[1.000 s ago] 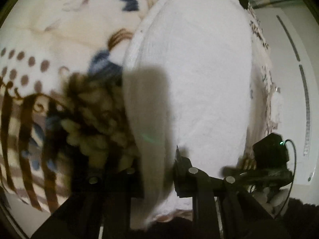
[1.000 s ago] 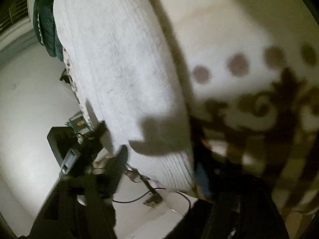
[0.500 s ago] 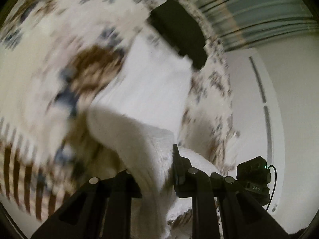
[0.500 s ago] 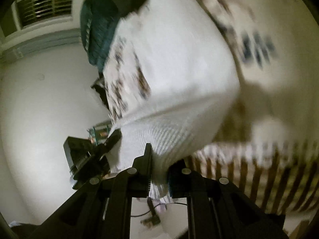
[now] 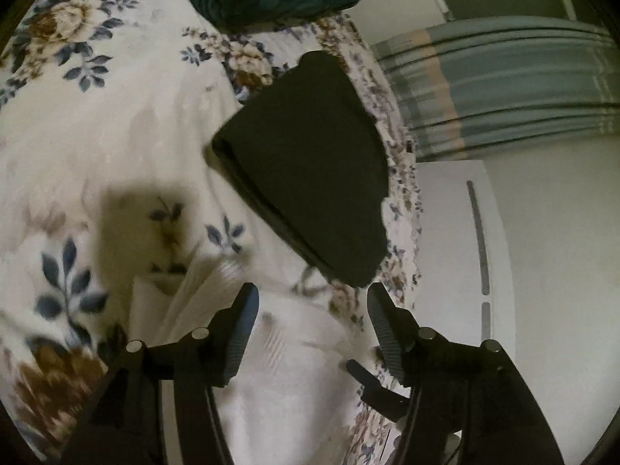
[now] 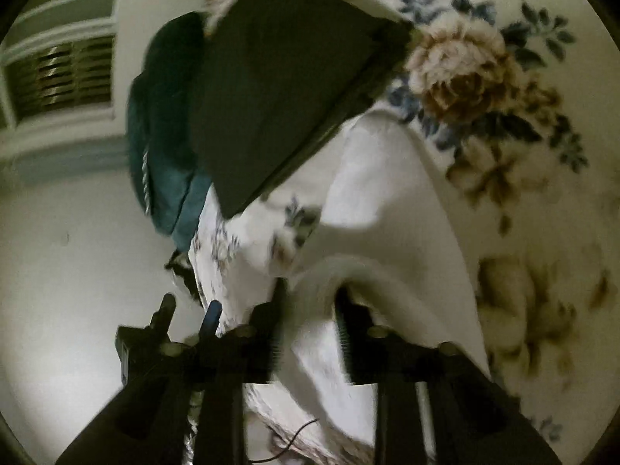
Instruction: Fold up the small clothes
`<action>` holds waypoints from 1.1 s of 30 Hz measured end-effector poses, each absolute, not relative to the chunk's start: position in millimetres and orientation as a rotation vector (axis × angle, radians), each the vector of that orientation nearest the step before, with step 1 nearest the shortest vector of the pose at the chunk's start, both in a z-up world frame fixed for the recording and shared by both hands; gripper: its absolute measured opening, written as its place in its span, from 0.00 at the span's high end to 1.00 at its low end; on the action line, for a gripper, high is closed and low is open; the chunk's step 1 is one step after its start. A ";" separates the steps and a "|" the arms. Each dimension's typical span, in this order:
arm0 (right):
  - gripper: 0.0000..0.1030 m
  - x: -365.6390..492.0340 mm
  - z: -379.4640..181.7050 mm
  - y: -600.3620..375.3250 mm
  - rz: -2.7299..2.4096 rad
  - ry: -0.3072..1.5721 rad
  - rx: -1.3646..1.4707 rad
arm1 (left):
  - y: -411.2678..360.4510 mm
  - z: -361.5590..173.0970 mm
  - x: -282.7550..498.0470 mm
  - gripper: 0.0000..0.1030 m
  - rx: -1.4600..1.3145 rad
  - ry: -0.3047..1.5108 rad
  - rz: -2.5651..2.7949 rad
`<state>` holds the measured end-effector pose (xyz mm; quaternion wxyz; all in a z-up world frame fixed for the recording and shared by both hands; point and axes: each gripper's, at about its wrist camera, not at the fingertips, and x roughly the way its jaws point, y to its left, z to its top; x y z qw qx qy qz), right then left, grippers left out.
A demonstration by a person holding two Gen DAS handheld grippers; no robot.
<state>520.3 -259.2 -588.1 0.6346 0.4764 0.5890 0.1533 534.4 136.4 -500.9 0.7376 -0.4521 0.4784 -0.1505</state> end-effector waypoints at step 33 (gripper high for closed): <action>0.59 541.1 -555.6 -228.3 0.219 1.346 0.311 | 88.8 -519.0 528.7 0.47 -0.274 1.240 -0.250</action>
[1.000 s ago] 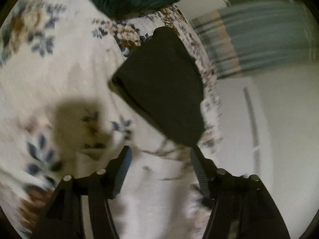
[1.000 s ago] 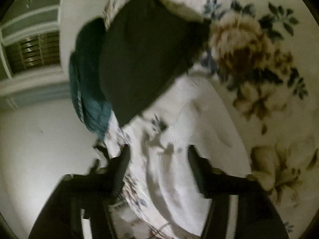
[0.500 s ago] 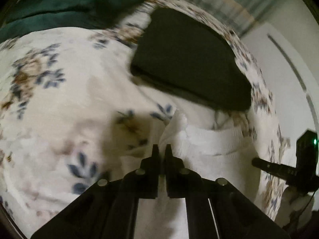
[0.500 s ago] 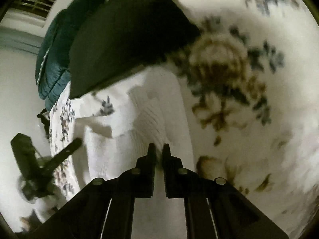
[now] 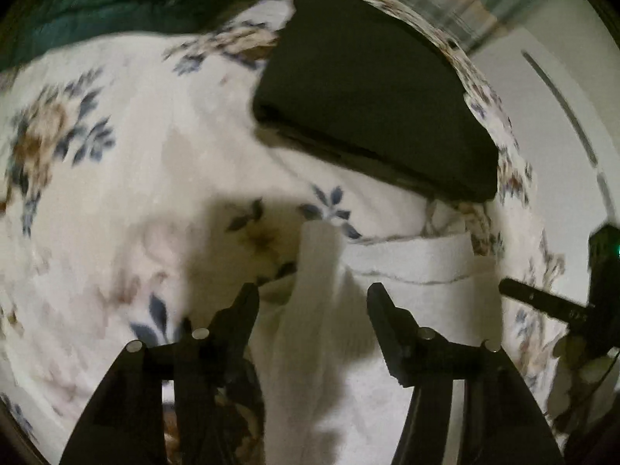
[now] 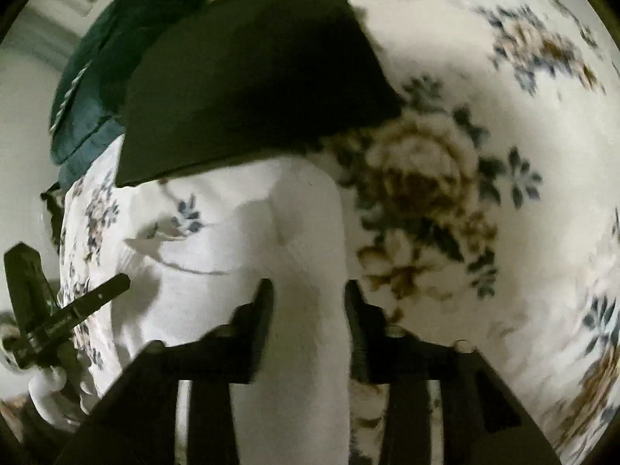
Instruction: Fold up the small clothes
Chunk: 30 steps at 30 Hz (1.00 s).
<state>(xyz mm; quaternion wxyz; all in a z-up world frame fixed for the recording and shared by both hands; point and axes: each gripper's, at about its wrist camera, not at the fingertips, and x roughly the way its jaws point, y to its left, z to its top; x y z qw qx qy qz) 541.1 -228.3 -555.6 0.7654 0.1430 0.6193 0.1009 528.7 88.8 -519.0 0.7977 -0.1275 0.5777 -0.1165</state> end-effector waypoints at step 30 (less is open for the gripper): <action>0.68 581.1 -589.1 -248.8 0.197 1.470 0.519 | 149.1 -561.8 549.9 0.45 -0.718 1.344 -0.269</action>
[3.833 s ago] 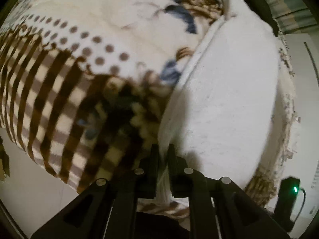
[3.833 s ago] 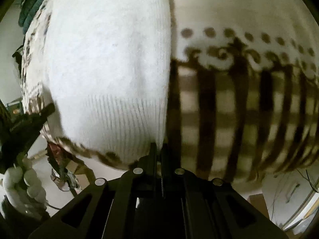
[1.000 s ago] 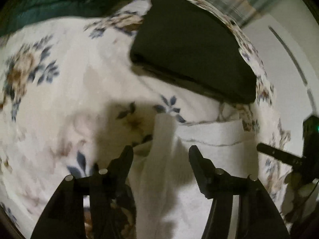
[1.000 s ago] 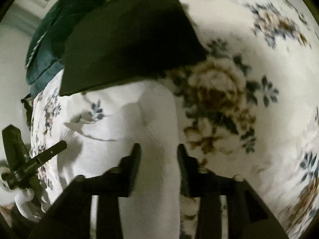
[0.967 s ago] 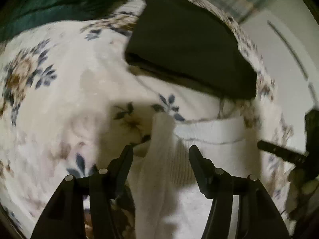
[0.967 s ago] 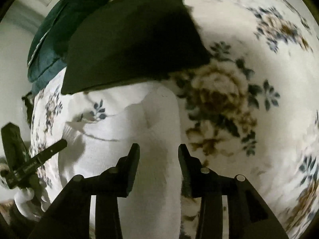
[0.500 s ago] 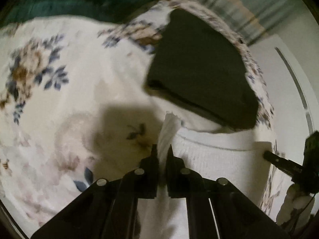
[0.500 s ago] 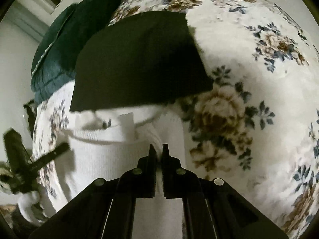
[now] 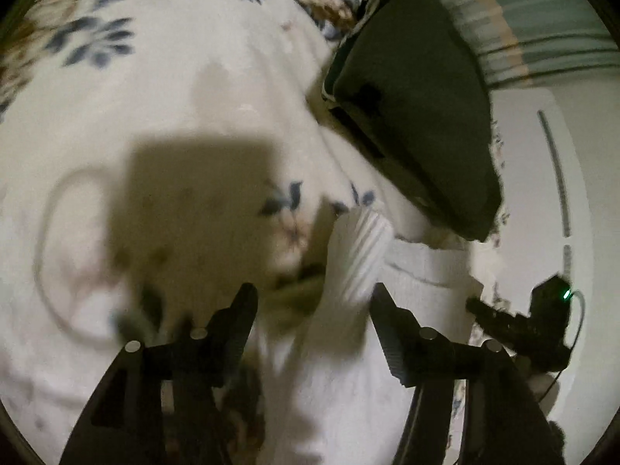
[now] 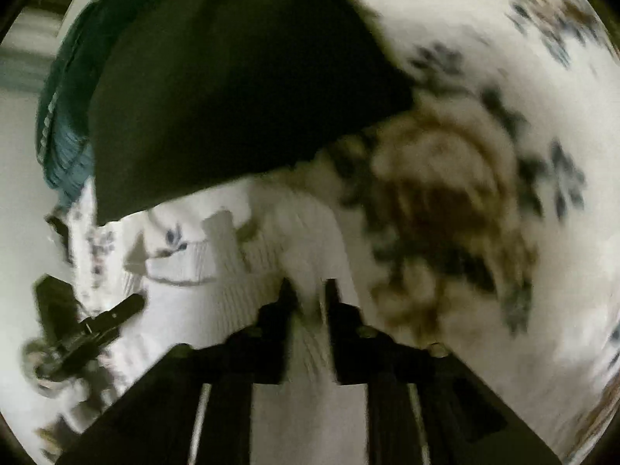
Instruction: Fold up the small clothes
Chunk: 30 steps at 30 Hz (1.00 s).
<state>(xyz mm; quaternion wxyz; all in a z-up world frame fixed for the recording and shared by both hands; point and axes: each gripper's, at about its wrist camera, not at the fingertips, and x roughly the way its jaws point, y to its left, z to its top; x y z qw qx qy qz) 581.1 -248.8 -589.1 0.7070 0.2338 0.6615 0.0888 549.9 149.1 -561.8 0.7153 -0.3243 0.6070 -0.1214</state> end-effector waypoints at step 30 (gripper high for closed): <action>0.48 509.6 -588.4 -259.0 0.290 1.450 0.612 | 106.9 -566.9 543.0 0.50 -0.603 1.322 -0.264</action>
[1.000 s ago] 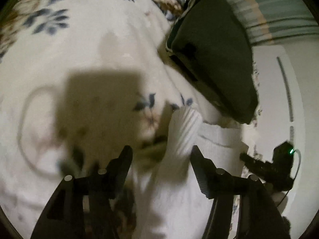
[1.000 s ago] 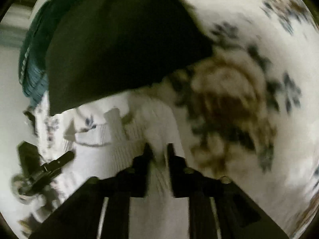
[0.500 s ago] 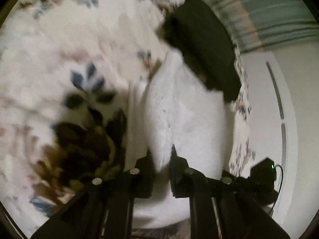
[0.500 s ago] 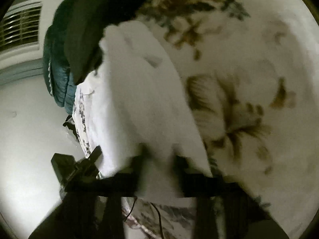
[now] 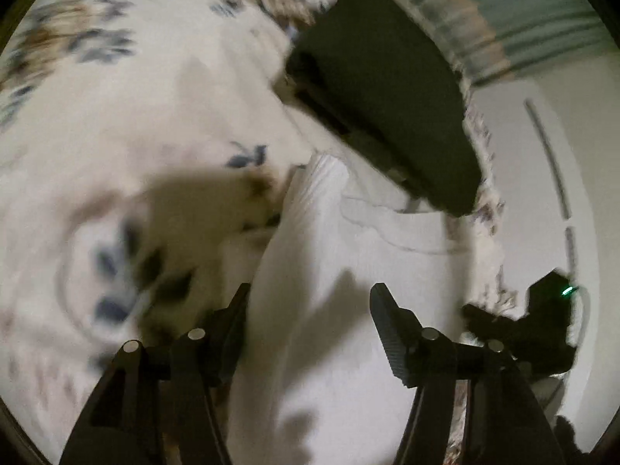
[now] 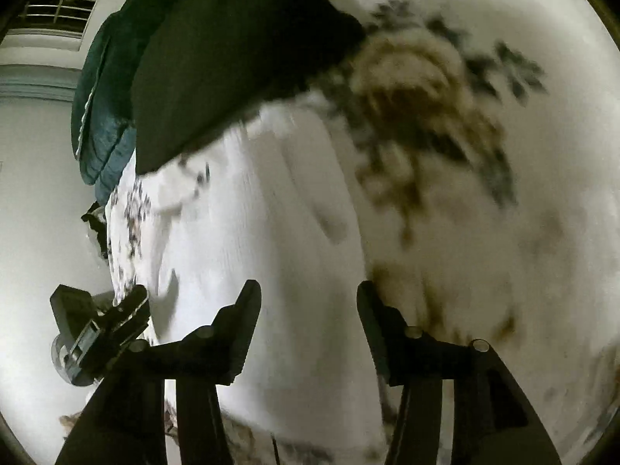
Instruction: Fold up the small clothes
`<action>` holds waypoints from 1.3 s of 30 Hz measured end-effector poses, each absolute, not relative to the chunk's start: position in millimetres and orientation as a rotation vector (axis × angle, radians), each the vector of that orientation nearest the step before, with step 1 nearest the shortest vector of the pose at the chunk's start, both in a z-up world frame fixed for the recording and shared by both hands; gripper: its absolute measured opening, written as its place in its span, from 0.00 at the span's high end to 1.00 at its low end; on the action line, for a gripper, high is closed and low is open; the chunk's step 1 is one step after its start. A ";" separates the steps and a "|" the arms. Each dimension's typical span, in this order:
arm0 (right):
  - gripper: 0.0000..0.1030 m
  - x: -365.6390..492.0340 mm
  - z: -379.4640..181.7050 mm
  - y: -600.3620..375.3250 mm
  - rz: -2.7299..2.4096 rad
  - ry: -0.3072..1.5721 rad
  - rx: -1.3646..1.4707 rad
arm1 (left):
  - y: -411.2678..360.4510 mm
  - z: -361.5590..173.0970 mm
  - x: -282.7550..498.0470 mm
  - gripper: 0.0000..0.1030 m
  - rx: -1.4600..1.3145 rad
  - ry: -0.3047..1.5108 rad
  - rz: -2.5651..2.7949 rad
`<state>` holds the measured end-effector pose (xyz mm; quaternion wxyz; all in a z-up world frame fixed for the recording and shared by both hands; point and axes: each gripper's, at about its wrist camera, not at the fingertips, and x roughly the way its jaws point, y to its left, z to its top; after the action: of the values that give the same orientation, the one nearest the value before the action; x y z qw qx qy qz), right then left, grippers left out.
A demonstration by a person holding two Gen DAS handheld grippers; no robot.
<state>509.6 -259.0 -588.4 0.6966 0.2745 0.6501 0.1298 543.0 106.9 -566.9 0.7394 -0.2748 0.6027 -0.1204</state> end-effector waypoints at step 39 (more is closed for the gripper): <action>0.04 532.9 -702.1 -236.5 0.596 1.621 1.052 | 160.5 -634.7 513.3 0.35 -1.133 1.309 -0.446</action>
<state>532.9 -236.5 -702.1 0.5308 0.4410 0.6792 0.2498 513.3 160.5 -634.7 0.6264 -0.4939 0.5709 -0.1945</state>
